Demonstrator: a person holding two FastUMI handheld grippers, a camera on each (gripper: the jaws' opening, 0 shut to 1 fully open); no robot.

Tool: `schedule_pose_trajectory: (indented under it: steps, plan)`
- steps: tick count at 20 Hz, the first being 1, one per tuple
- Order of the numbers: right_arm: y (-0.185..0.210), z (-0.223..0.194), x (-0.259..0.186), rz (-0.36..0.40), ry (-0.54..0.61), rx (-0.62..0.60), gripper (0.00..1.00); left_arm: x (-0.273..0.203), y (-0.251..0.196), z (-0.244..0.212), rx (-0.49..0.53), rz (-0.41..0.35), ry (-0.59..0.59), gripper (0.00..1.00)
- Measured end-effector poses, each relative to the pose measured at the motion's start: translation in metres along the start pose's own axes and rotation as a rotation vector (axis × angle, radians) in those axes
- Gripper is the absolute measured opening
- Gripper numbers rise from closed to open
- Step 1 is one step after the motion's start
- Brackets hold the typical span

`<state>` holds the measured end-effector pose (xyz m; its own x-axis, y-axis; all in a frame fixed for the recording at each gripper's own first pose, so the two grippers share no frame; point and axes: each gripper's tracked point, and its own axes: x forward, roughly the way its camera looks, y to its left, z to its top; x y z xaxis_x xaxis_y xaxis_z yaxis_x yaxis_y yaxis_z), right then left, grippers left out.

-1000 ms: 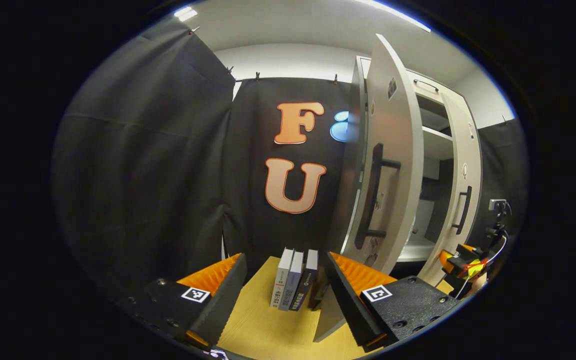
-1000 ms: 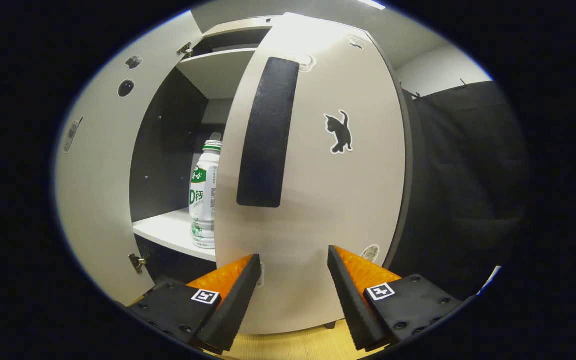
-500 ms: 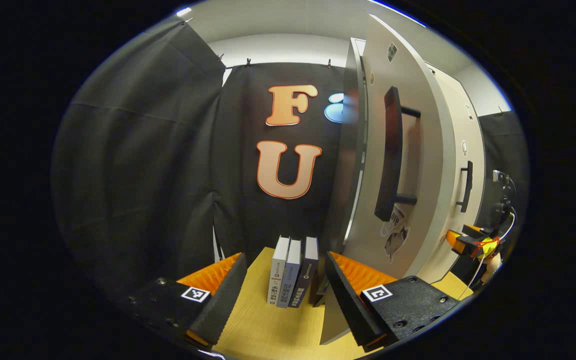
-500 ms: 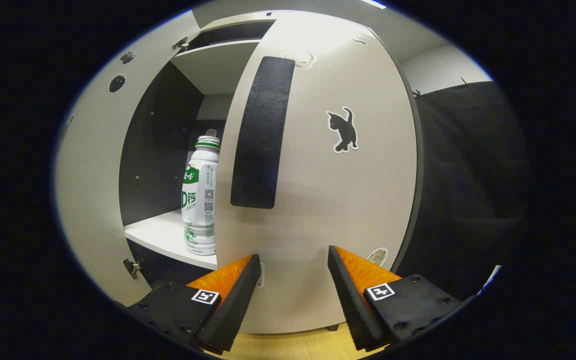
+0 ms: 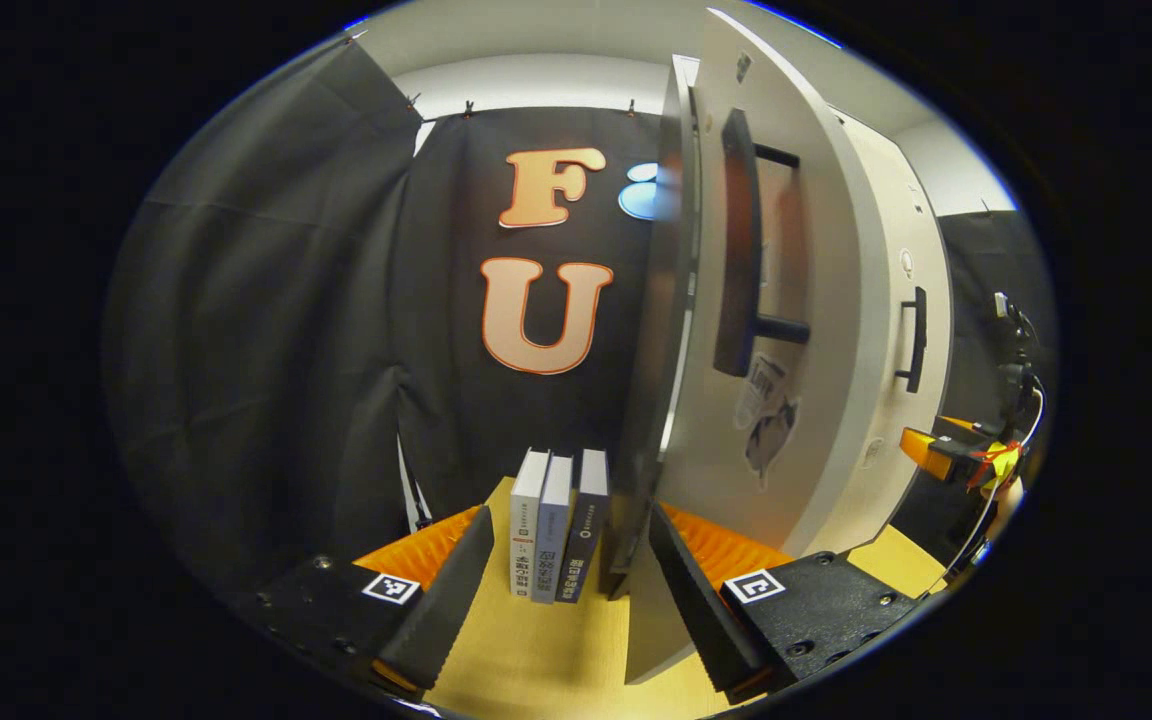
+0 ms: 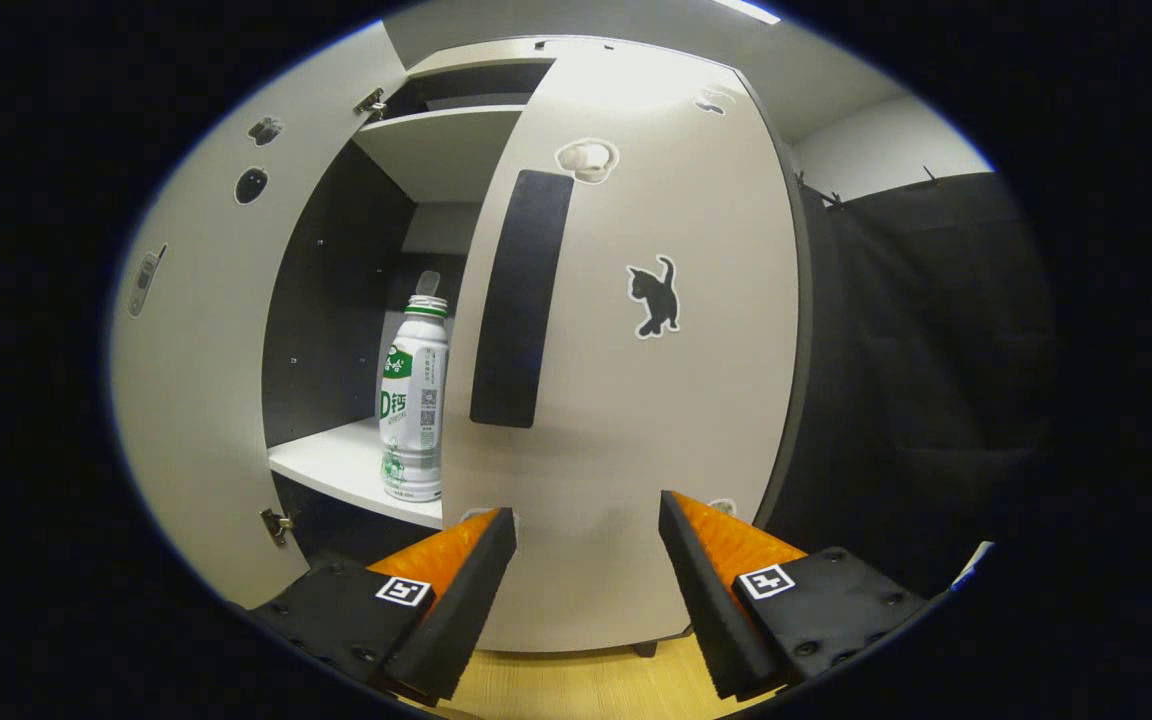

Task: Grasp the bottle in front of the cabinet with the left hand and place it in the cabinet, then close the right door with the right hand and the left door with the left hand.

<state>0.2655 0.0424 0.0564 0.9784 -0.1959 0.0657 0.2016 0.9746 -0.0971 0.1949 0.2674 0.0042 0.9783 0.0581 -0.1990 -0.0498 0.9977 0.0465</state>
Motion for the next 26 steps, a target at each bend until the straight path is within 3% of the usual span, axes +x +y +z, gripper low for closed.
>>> schedule_pose_trajectory:
  steps: [7,12,15,17,21,22,25,26]
  plan:
    - [-0.022,0.015,-0.024,-0.021,-0.027,0.024,0.96,-0.007,-0.01,-0.006,-0.037,0.012,0.021,0.95]
    - [-0.036,0.029,-0.036,-0.021,-0.06,0.039,0.95,-0.007,-0.035,-0.008,-0.006,0.003,0.024,0.95]
    - [-0.047,0.035,-0.043,-0.015,-0.078,0.03,0.96,-0.006,-0.065,-0.011,-0.034,-0.037,0.04,0.91]
    - [-0.054,0.036,-0.047,-0.007,-0.083,0.02,0.95,-0.004,-0.088,-0.012,-0.031,-0.061,0.04,0.95]
    - [-0.069,0.033,-0.056,0.004,-0.078,0.023,0.96,0.006,-0.137,-0.016,-0.04,-0.11,0.047,0.91]
    - [-0.069,0.03,-0.06,0.017,-0.068,0.03,0.96,0.011,-0.147,-0.019,-0.041,-0.113,0.046,0.95]
    - [-0.08,0.025,-0.07,0.023,-0.055,0.019,0.96,0.026,-0.187,-0.022,-0.059,-0.166,0.045,0.91]
    - [-0.086,0.024,-0.072,0.017,-0.054,0.012,0.96,0.032,-0.2,-0.022,-0.056,-0.18,0.045,0.94]
